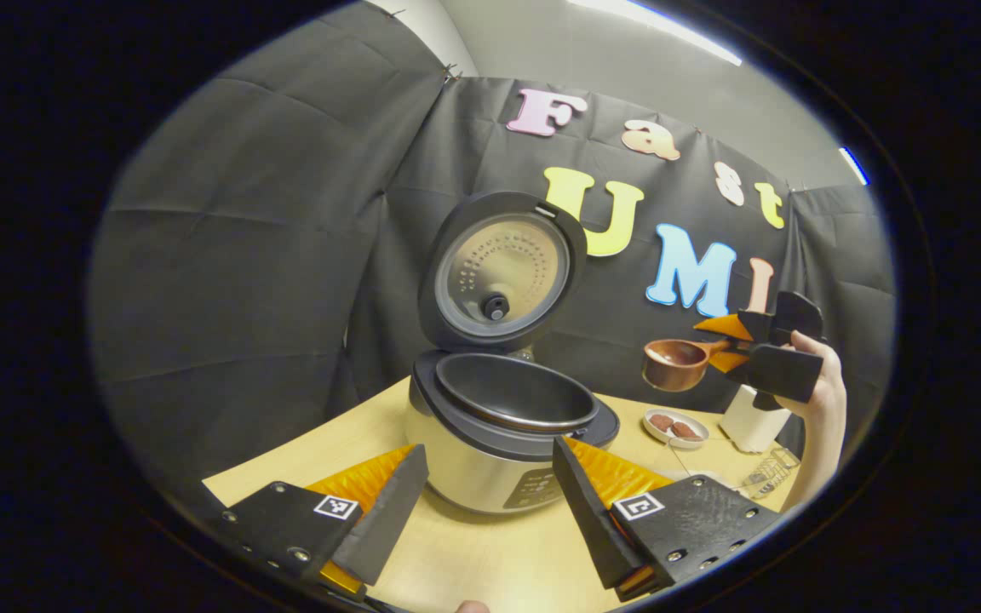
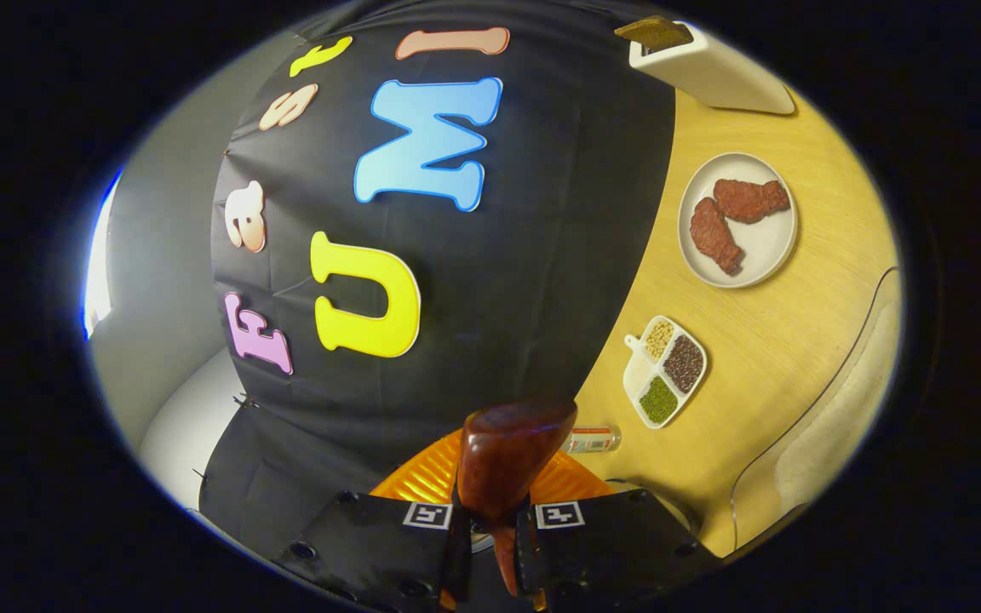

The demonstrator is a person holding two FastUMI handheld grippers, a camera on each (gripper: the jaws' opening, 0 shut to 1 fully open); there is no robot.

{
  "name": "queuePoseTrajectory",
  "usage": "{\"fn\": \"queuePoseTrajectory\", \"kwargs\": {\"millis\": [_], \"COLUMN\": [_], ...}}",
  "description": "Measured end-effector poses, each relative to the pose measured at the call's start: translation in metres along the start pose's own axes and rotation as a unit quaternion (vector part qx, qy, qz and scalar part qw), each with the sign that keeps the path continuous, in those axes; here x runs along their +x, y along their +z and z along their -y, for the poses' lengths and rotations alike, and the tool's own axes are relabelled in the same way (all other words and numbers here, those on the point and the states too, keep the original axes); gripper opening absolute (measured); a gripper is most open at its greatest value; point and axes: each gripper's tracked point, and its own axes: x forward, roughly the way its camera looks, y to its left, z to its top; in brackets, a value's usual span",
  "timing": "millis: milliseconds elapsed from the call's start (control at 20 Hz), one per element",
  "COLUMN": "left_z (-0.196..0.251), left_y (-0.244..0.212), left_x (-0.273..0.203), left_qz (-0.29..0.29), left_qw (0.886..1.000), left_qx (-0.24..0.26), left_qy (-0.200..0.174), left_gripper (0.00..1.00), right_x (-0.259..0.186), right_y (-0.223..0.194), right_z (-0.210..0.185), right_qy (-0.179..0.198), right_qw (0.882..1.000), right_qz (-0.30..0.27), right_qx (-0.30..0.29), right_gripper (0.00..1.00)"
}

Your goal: Close the left gripper, press the button to open the rice cooker; take a wooden spoon from the chopstick holder with the right hand, scoop a spoonful of rice and pour it into the rice cooker, then put the wooden spoon back into the chopstick holder.

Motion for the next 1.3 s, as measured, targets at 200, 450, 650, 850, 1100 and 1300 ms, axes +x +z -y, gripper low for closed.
{"fn": "queuePoseTrajectory", "kwargs": {"millis": [200,450,650,850,1100,1300], "left_z": [-0.013,-0.035,-0.046,-0.053,-0.065,-0.069], "left_y": [0.000,0.002,0.001,0.001,-0.002,-0.004], "left_x": [-0.003,-0.008,-0.009,-0.012,-0.014,-0.014], "left_qz": [0.000,0.008,0.008,0.013,0.008,0.006], "left_qw": [1.000,1.000,0.999,0.999,0.998,0.998], "left_qx": [-0.008,-0.005,-0.012,-0.016,-0.027,-0.031], "left_qy": [0.006,0.030,0.043,0.047,0.052,0.057], "left_gripper": [0.93,0.93,0.93,0.93,0.93,0.93], "right_x": [0.023,0.050,0.066,0.076,0.087,0.096], "right_y": [-0.035,-0.079,-0.113,-0.130,-0.131,-0.138], "right_z": [-0.023,-0.036,-0.043,-0.038,-0.018,-0.006], "right_qy": [0.010,0.007,0.013,0.006,-0.014,-0.019], "right_qw": [0.999,0.994,0.981,0.954,0.932,0.913], "right_qz": [-0.016,-0.039,-0.057,-0.065,-0.060,-0.079], "right_qx": [-0.035,-0.103,-0.185,-0.294,-0.358,-0.399], "right_gripper": [0.21,0.21,0.21,0.21,0.21,0.22]}}
